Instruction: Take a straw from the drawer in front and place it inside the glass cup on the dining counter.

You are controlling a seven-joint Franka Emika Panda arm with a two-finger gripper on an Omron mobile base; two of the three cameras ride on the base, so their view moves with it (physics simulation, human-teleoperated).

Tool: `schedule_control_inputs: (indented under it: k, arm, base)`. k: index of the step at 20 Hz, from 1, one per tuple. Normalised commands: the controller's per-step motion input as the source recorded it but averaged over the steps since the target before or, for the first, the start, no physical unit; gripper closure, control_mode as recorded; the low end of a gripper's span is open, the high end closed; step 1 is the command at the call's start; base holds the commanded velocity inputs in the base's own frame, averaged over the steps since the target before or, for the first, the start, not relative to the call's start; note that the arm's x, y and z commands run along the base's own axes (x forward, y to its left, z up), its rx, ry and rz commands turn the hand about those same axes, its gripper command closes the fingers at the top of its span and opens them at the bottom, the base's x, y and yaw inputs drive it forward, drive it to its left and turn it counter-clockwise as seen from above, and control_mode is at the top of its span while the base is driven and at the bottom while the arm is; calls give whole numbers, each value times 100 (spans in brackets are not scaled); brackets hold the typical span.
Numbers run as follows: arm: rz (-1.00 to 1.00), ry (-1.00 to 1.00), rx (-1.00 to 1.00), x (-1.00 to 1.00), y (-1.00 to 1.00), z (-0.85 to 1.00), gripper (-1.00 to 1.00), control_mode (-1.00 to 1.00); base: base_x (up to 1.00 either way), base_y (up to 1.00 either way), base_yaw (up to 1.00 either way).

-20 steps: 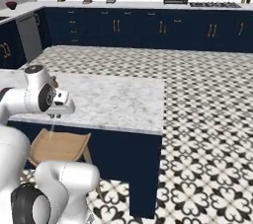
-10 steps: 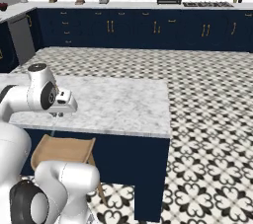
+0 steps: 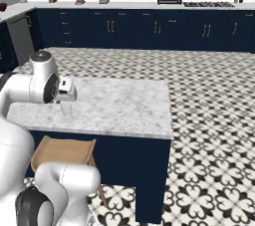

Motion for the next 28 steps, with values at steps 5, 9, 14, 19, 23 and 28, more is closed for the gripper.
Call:
schedule_control_inputs:
  k: [5, 9, 14, 19, 23, 28]
  arm:
    - [29, -16, 35, 14, -1, 53, 100, -100]
    - [33, -10, 31, 42, 26, 18, 100, -100]
    - [30, -10, 21, 41, 50, 0, 100, -100]
    - [28, -26, 19, 11, 22, 0, 100, -100]
    - [27, -28, 18, 21, 0, 0, 100, -100]
    - [20, -13, 9, 46, 3, 0, 100, -100]
  base:
    - [0, 0, 0]
    - [0, 0, 0]
    - [0, 0, 0]
    - [0, 0, 0]
    - [0, 0, 0]
    - [0, 0, 0]
